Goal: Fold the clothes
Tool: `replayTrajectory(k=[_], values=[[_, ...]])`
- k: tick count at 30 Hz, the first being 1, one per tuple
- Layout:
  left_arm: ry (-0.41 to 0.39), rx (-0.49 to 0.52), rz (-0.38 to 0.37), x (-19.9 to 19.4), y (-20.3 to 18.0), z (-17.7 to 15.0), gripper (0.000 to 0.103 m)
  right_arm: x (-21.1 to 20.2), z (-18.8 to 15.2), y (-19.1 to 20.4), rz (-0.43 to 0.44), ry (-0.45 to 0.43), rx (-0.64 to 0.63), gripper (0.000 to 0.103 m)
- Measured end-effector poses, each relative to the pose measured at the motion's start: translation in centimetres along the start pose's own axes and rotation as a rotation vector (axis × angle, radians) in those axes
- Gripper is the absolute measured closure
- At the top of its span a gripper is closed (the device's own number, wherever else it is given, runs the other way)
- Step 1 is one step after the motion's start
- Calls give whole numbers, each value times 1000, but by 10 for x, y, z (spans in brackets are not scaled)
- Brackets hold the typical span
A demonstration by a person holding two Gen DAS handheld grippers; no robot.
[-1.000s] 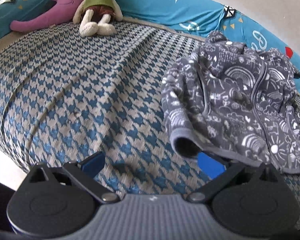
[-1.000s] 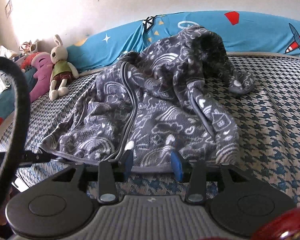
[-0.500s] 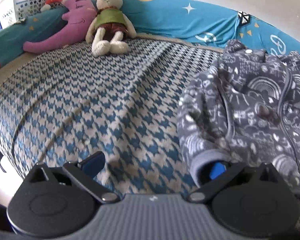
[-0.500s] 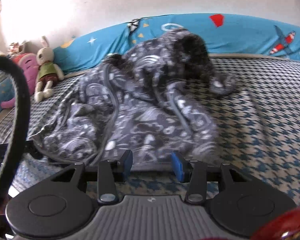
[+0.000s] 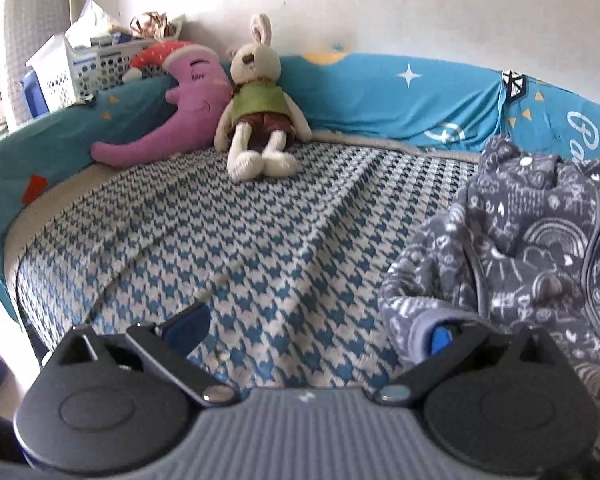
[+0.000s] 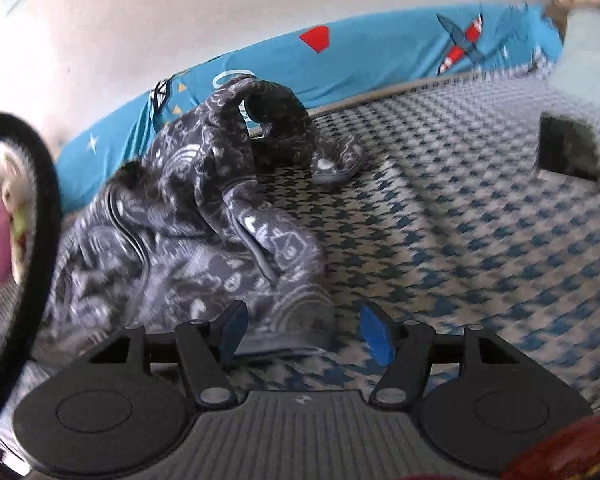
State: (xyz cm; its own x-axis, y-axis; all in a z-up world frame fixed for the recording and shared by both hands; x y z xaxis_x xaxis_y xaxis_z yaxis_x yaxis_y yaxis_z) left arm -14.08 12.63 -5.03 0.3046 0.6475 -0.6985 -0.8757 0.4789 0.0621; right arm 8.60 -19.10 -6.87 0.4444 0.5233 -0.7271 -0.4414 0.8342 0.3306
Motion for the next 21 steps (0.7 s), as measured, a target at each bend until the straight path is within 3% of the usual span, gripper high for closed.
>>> replayTrajectory(k=[2,4,5,13,18,21], values=[[-18,3,9,-4,0,5,0,7,0,4,23,20,2,46],[-34,2,14,-7,0,11,0,8,1,10,13,20,-31,82],[-38,0,16,-9,2,14,0,5,2,13,4,3,-44,88],[-38,-8,59,-41,20,28,0,-44,15,36,-4,-199,-151,92],[27,-7,-48,-55,24,12,0,-43,16,32,-16,-164,-132,92],[67,-6,-112,-63,26,2,0,-46,18,28,-4,-182,-98,86]])
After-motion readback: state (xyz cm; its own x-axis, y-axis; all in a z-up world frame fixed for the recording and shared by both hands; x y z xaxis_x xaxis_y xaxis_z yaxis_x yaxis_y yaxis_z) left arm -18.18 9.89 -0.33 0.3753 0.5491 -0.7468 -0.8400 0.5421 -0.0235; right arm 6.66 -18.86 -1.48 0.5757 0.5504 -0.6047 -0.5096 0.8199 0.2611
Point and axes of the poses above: each gripper's, at about its wrist camera, not at the fingertips, and x roughly the way its jaws point, y to its left, z to its top, the point moved 6 cm from there along x, roughly the way its jaws point, and after that the axes turned 9 degrees about y, right-handed, at the moved point
